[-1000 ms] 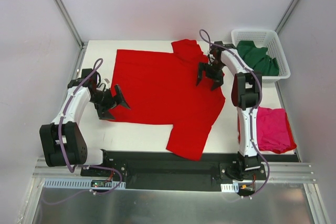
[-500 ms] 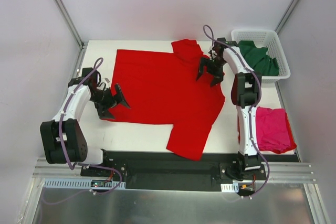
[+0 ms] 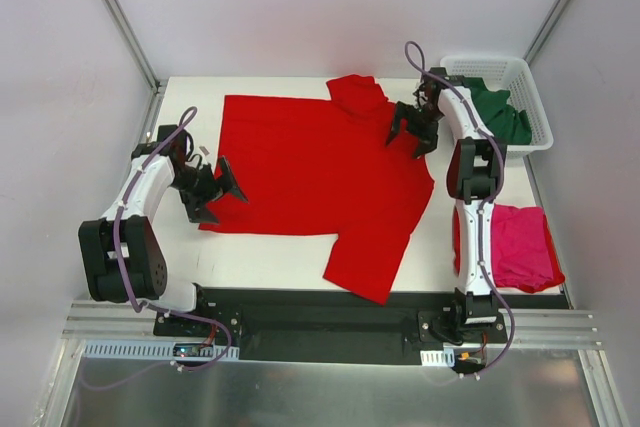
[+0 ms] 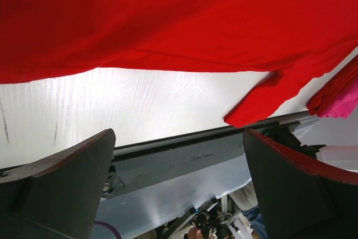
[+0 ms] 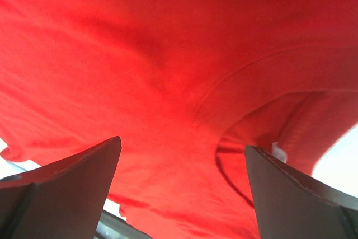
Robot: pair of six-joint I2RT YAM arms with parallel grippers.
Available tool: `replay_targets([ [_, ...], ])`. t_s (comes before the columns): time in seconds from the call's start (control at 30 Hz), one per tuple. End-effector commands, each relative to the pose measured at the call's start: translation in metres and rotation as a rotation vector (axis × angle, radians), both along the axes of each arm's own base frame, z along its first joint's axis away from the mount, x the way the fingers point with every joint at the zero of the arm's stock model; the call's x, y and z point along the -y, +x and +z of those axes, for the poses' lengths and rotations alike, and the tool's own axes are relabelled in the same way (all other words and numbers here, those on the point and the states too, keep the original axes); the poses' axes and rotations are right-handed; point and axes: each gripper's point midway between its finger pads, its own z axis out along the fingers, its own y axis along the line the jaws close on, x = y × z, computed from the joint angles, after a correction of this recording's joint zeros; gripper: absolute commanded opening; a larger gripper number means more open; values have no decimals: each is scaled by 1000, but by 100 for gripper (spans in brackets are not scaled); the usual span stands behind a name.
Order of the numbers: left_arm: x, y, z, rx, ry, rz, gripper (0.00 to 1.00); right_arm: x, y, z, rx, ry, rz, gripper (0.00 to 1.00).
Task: Fold and stack the t-shirts
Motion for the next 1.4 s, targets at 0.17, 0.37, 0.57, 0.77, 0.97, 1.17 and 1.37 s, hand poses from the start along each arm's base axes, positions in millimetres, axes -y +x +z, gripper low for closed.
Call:
replay_targets([
  [0.17,-4,6,7,-5,12,25,99,35,23,13,78,-89,-65,96],
  [0.37,-4,2,9,5,14,26,99,41,32,13,114,-102,-67,96],
  [0.57,-2,-12,8,13,13,18,99,38,42,25,176,-90,-55,96],
  [0.77,0,-25,3,8,12,14,99,11,29,77,264,-56,-9,96],
  [0.97,2,-31,2,13,5,2,99,-21,-12,66,175,-55,98,96],
  [1.17,3,-36,0,10,-4,-6,99,-33,-65,62,55,-81,160,96],
  [1.37,4,-40,-2,5,-9,-14,99,-16,-110,56,-34,-161,203,96],
])
